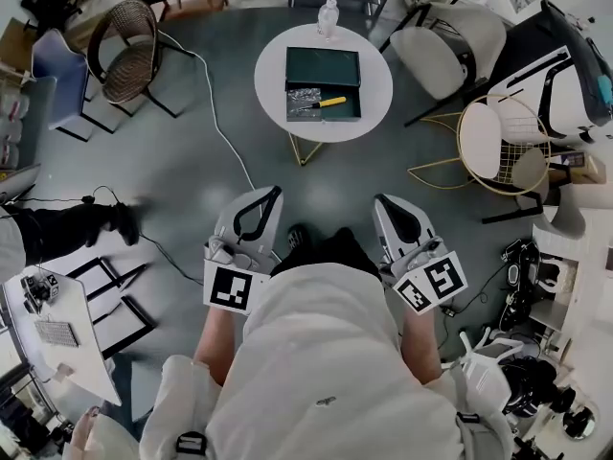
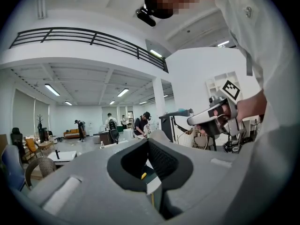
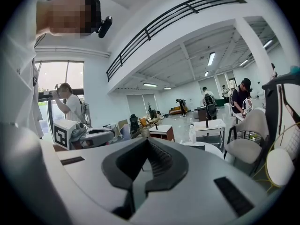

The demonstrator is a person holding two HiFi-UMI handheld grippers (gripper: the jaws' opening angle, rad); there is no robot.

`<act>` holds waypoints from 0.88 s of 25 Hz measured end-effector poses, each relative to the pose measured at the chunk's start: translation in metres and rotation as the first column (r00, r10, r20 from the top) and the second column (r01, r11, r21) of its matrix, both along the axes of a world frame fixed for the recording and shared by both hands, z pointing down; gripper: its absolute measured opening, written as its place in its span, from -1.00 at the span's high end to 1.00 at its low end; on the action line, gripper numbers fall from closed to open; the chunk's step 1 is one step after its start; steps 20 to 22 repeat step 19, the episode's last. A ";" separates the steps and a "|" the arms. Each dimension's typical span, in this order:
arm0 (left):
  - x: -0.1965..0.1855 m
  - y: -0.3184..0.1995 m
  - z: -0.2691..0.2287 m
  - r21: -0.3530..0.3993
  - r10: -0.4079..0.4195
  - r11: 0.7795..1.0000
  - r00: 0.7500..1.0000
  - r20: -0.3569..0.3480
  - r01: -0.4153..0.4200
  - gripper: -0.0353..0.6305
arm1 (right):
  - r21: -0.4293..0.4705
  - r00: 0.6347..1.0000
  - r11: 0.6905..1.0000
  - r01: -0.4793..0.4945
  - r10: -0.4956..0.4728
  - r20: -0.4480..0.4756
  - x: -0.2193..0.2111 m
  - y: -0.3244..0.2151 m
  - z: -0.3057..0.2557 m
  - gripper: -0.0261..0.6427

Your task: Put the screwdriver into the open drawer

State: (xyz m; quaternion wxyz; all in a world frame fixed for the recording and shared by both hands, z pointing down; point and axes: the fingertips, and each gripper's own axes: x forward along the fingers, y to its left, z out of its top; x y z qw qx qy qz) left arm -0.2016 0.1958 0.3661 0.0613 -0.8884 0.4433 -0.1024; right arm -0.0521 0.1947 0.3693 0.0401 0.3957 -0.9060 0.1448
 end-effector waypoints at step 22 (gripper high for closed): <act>0.032 0.003 -0.009 0.013 0.052 0.999 0.998 -0.019 -0.051 0.86 | 0.049 0.998 0.997 0.064 -0.063 -0.016 -0.002 0.009 -0.010 0.90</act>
